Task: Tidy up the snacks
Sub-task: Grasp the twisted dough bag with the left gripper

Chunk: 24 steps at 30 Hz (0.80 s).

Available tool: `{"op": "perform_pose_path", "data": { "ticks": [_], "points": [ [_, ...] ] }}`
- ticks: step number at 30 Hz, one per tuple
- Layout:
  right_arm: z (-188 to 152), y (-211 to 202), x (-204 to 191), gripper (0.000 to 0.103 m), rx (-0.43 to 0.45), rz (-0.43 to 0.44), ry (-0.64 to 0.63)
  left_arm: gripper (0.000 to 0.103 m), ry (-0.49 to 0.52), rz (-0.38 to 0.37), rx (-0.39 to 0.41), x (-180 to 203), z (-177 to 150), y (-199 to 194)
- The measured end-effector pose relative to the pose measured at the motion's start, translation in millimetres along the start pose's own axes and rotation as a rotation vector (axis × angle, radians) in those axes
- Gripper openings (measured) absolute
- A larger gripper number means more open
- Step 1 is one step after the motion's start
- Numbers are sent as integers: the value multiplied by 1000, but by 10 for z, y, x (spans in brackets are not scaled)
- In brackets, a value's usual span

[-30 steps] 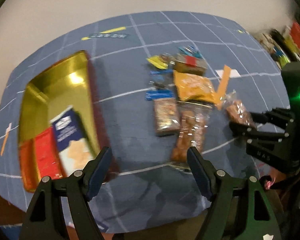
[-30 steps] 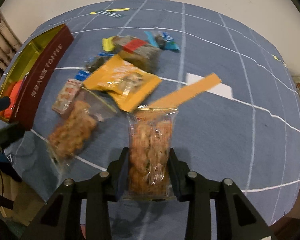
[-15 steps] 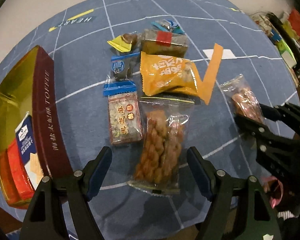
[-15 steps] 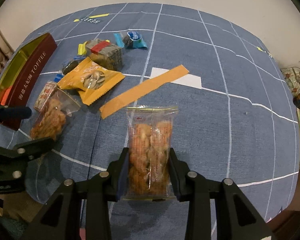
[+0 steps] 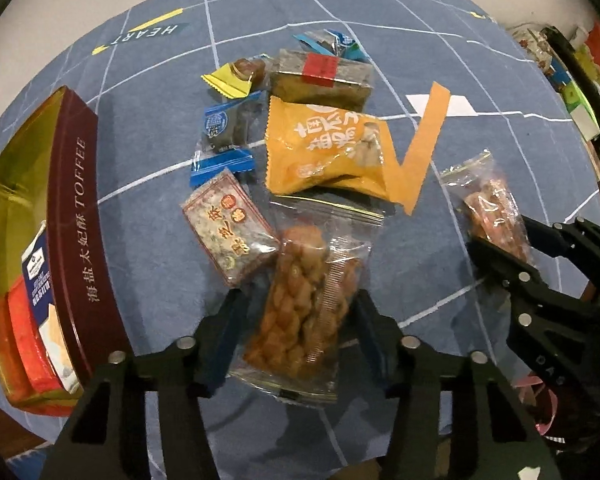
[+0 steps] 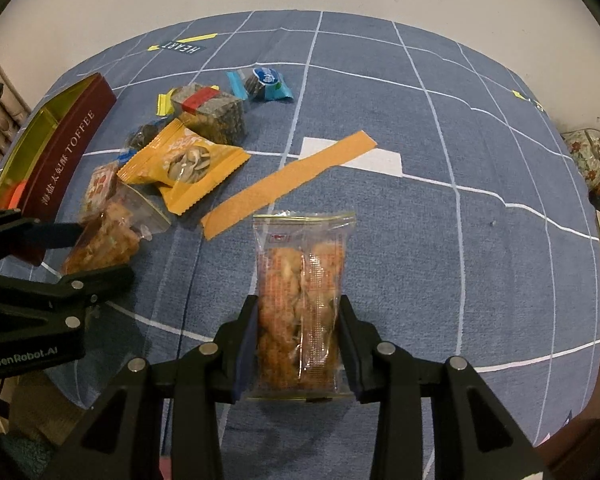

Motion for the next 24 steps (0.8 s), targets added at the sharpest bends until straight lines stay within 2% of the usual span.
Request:
{"op": "perform_pose_path", "data": {
  "ticks": [6,15,24],
  "points": [
    [1,3,-14,39,0,-8,-3,37,-8,-19,-5,72,-91,-19],
    [2,20,-23,39,-6,-20,-9,37,-10,-49,13,72,-258,-120],
    [35,52,-31,39,-24,-22,3,37,-17,-62,61,-28,-226,-325]
  ]
}}
Point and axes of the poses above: each gripper's, at about its wrist camera, not at the fingertips, and y roughly the way its jaws point, x to its right, z to its top, the point moved 4 cm from there along y, roughly the way its jaws point, and after that the axes turned 9 degrees about y, right-handed, at the moved point
